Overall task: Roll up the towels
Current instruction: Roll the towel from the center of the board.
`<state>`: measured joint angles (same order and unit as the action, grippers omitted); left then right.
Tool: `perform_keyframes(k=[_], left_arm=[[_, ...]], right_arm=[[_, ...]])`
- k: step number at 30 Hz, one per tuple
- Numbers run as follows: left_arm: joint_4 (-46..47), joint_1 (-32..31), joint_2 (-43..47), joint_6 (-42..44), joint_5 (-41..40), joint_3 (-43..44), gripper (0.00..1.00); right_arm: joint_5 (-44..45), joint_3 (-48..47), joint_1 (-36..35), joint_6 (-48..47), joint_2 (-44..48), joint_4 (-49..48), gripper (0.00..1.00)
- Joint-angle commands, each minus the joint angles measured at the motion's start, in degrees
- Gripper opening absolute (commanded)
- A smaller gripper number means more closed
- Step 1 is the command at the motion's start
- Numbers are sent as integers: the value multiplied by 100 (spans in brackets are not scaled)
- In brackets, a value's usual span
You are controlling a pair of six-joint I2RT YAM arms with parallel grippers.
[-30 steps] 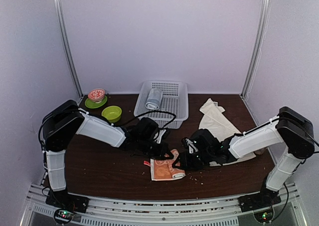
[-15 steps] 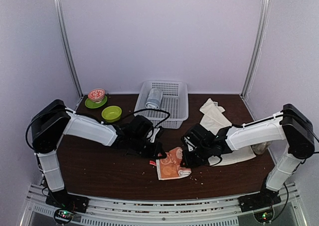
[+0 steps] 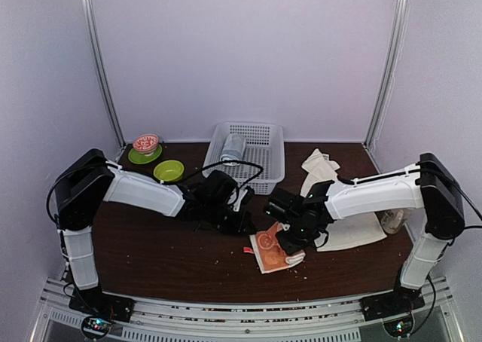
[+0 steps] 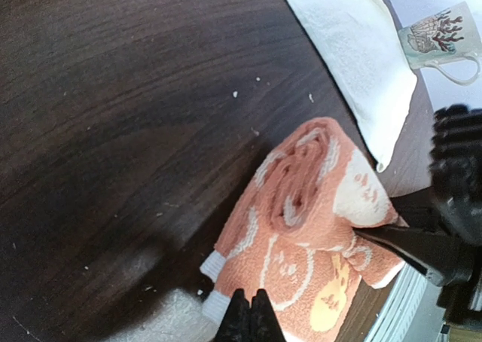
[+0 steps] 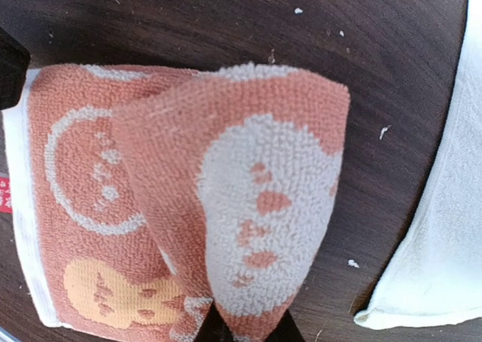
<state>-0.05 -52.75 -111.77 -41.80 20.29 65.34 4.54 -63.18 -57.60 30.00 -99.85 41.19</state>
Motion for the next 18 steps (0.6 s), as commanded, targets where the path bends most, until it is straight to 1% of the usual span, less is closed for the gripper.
perform_keyframes(k=[1,9,18], left_arm=[[219,37,-13,147,99,116,0],[816,28,-203,-160,413,-47,0],[1181,-41,-447,-359,589,-192,0]], right_arm=[[833,-384,-125,-245,-338,760,0],[1487,-848,-315,207,-796,722,0],[1474,-885,-474,692,-912,338,0]])
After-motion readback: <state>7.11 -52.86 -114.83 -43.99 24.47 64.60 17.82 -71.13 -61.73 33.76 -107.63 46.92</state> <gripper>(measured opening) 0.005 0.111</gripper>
